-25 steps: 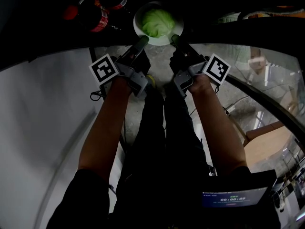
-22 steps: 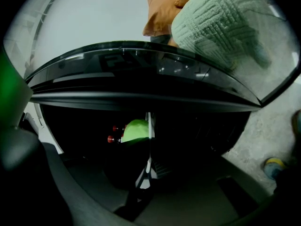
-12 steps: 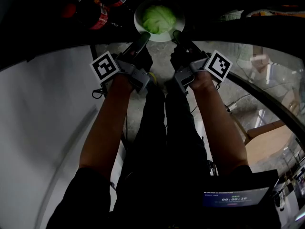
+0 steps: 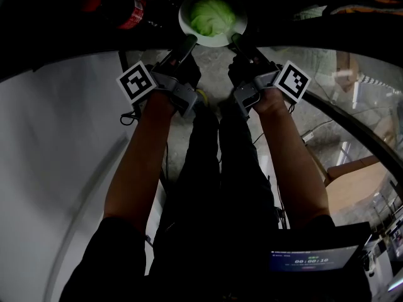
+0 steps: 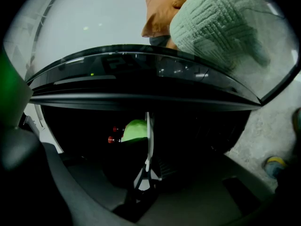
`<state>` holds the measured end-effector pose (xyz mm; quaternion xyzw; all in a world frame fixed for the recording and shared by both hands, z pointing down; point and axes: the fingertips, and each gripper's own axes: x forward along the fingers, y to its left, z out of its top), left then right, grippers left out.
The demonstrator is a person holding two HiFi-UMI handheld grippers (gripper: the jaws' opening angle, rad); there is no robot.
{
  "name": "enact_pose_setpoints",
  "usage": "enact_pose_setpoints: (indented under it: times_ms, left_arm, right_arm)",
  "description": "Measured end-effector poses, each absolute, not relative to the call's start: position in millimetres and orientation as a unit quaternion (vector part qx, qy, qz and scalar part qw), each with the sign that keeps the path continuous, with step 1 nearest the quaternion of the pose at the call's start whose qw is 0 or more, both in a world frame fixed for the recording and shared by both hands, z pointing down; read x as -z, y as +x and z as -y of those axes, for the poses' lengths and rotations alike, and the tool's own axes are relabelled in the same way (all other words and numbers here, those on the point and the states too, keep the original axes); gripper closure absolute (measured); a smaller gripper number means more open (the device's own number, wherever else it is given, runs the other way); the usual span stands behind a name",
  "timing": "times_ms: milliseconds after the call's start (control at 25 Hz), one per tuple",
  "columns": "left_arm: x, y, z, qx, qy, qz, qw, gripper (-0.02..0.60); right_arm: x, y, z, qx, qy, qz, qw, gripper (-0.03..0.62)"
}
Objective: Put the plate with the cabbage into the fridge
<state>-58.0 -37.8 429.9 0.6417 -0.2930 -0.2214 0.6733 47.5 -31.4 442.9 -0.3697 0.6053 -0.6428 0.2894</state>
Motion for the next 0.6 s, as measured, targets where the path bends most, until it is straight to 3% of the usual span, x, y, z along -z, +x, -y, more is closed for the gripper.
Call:
enact_pose_setpoints:
  times_ms: [320, 440, 600]
  left_arm:
    - [-426.6, -67.9, 30.0, 0.169, 0.698, 0.306, 0.625, 0.569]
    - [-426.1, -71.6, 25.3, 0.074, 0.768, 0.342, 0.536, 0.569]
    - [-419.2, -69.4, 25.6, -0.028, 0.839, 0.383, 0.386, 0.569]
  right_arm:
    - [-439.9, 53.1, 22.6, 0.612, -0.394, -0.634, 0.261, 0.546]
    - [-437.3, 54.4, 17.5, 0.571, -0.423, -0.669, 0.215, 0.546]
    - [-435.1, 60.3, 10.4, 0.442, -0.503, -0.738, 0.079, 0.548]
